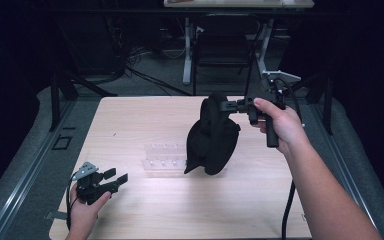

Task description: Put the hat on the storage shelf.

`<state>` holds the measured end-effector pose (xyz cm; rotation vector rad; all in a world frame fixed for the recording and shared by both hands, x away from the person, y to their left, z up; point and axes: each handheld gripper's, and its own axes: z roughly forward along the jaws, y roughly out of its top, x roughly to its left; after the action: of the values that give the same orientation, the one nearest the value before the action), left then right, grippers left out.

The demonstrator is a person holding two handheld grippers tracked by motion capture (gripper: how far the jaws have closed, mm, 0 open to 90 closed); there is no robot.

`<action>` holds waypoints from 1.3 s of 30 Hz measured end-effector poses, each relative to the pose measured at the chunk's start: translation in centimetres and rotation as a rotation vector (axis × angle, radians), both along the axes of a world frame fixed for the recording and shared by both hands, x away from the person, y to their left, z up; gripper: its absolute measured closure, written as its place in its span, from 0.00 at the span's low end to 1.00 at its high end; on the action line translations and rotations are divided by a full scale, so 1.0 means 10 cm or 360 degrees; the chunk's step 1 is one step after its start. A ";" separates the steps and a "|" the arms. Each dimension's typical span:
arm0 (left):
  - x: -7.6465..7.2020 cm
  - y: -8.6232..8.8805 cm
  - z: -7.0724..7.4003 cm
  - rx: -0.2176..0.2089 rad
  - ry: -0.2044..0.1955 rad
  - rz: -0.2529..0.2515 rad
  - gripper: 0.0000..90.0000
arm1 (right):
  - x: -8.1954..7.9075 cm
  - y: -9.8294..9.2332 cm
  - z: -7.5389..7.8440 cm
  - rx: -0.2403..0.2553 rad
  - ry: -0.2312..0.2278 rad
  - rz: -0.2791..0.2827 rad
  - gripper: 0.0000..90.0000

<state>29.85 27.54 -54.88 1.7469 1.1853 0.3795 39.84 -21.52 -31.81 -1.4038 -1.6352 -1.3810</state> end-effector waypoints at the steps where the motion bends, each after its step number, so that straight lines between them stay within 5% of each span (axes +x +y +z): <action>1: 0.00 0.00 0.00 -0.0001 -0.0002 0.0002 0.44 | 0.01 0.00 0.00 0.0000 -0.0003 -0.0002 0.97; 18: 0.00 -0.01 0.00 0.0003 -0.0002 -0.0004 0.44 | 0.24 0.12 -0.14 0.0023 -0.0037 -0.0039 0.97; 26: 0.00 -0.01 0.00 0.0001 -0.0004 -0.0005 0.44 | 0.29 0.15 -0.16 -0.0010 -0.0043 -0.0050 0.97; 39: -0.01 -0.07 0.05 -0.0017 -0.0013 -0.0055 0.45 | 0.29 0.20 -0.20 0.0044 -0.0025 -0.0053 0.97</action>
<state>29.78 26.86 -54.41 1.7526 1.1478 0.3588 42.71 -19.56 -33.85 -1.4138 -1.6036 -1.4316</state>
